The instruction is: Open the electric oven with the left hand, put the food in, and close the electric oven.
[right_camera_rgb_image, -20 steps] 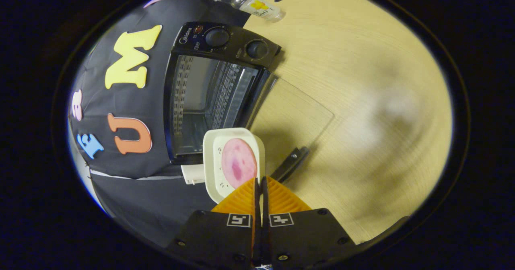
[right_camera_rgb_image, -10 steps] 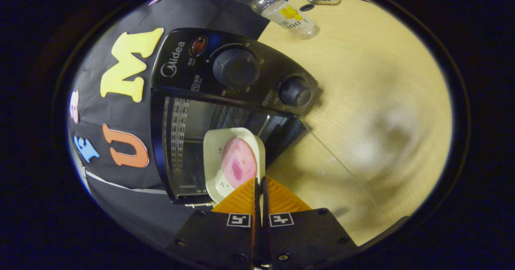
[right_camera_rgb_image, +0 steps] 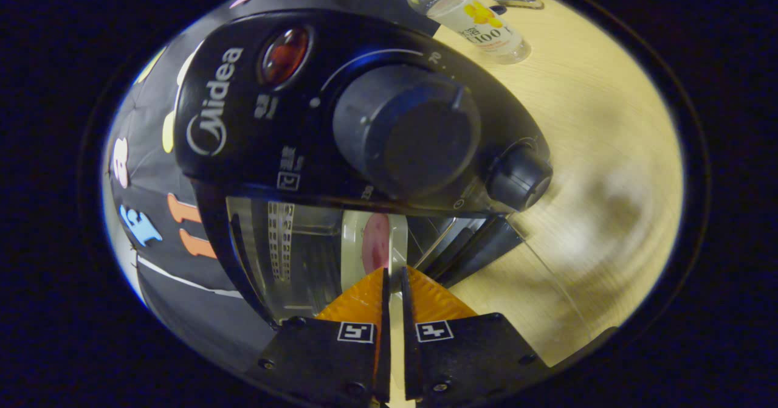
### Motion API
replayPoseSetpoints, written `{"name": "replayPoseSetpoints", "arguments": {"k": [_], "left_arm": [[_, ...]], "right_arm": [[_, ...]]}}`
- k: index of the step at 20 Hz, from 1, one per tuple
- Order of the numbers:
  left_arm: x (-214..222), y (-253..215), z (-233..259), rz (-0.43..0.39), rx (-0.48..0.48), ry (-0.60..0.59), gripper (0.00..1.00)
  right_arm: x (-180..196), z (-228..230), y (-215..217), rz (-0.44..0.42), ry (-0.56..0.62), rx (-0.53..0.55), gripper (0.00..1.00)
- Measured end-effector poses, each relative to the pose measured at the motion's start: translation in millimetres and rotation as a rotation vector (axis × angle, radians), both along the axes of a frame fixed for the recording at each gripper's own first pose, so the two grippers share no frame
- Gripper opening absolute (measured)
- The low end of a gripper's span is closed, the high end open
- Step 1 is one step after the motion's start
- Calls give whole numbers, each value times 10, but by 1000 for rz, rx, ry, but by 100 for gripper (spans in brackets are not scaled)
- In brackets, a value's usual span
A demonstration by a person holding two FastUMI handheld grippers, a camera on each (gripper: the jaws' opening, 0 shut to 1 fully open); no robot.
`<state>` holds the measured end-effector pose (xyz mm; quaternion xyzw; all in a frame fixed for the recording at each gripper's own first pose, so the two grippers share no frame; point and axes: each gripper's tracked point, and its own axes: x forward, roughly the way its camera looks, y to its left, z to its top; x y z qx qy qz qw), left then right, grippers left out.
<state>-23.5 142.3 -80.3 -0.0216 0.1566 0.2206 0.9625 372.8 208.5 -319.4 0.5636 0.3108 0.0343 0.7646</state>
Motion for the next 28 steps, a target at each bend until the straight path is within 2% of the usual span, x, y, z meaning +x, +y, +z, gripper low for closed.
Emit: {"name": "replayPoseSetpoints", "arguments": {"k": [1, 3, 4, 5, 6, 7, 9, 10, 12, 14, 18, 21, 25, 28], "left_arm": [[-16, -8, 4, 3, -1, -2, 97], [-44, -9, 8, 4, -3, -7, 97], [-45, -19, 3, 1, -5, -9, 97], [-50, -27, -1, -3, -6, -14, 97], [-47, -33, 1, -11, -9, -21, 96], [-45, -54, -5, -20, -11, -28, 97], [-57, -91, -16, -46, -13, -41, 97], [-49, -113, -13, -62, -14, -50, 97], [-40, -177, -36, -99, -21, -62, 96], [-37, -226, -67, -143, -21, -69, 97], [4, -455, -175, -275, -19, -88, 97], [86, -711, -296, -386, -32, -98, 96], [142, -1044, -426, -446, -65, -88, 97], [138, -1328, -560, -463, -74, -59, 97]], "right_arm": [[13, 27, -12, -13, -16, 15, 13], [-37, 109, -11, 7, -38, 21, 23], [-72, 152, -17, 20, -49, 15, 38], [-107, 189, -54, 24, -54, 0, 46], [-150, 246, -91, 29, -66, -11, 58], [-205, 305, -137, 35, -79, -27, 60], [-358, 434, -209, 52, -113, -75, 70], [-455, 517, -288, 60, -129, -110, 71], [-683, 639, -408, 70, -155, -181, 90], [-932, 751, -572, 68, -181, -270, 98], [-1481, 958, -946, 69, -235, -435, 99], [-1900, 1097, -1367, 49, -282, -616, 99], [-2480, 1220, -1856, 20, -315, -832, 100], [-2882, 1330, -2161, 20, -344, -923, 100]]}}
